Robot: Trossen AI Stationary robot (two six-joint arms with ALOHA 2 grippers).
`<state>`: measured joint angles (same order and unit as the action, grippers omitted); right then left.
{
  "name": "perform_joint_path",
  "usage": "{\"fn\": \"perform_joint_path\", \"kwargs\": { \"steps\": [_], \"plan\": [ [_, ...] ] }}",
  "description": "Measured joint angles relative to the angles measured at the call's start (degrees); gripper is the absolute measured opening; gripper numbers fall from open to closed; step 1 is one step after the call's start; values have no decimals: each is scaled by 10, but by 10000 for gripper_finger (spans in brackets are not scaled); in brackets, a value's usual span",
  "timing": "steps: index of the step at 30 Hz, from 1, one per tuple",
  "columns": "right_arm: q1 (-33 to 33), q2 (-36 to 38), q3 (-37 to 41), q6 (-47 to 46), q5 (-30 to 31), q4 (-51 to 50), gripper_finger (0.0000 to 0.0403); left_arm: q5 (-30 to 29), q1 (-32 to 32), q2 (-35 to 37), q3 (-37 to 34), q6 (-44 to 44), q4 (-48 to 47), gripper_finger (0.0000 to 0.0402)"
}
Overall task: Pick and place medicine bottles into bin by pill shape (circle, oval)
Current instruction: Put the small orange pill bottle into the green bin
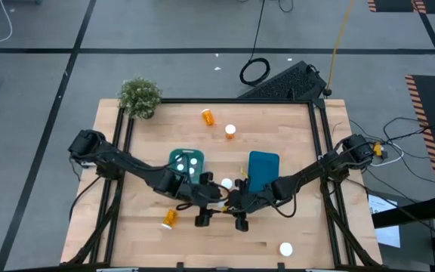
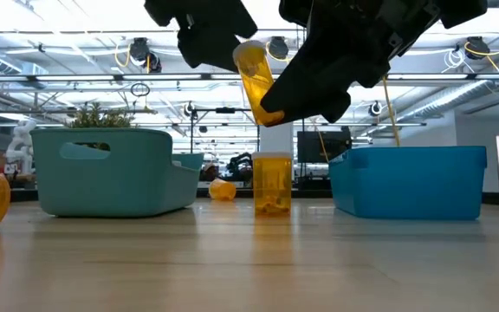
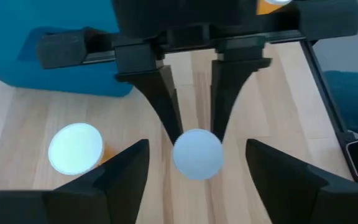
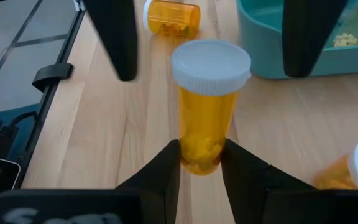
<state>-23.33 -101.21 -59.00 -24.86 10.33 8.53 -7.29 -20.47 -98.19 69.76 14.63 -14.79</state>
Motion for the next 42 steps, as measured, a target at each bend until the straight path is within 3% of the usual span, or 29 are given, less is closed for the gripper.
{"fn": "perform_joint_path", "kwargs": {
  "steps": [9,21,30,37,42],
  "plan": [
    [0,0,0,0,2,2,96,0,4,-9,0,9,-3,194],
    [0,0,0,0,3,1,96,8,7,-13,0,7,13,183],
    [0,0,0,0,3,2,96,11,7,-13,0,7,9,119],
    [-1,0,0,14,6,1,98,10,7,-13,0,7,9,134],
    [-9,0,0,22,31,0,138,21,6,-11,0,8,5,132]
  ]
}}
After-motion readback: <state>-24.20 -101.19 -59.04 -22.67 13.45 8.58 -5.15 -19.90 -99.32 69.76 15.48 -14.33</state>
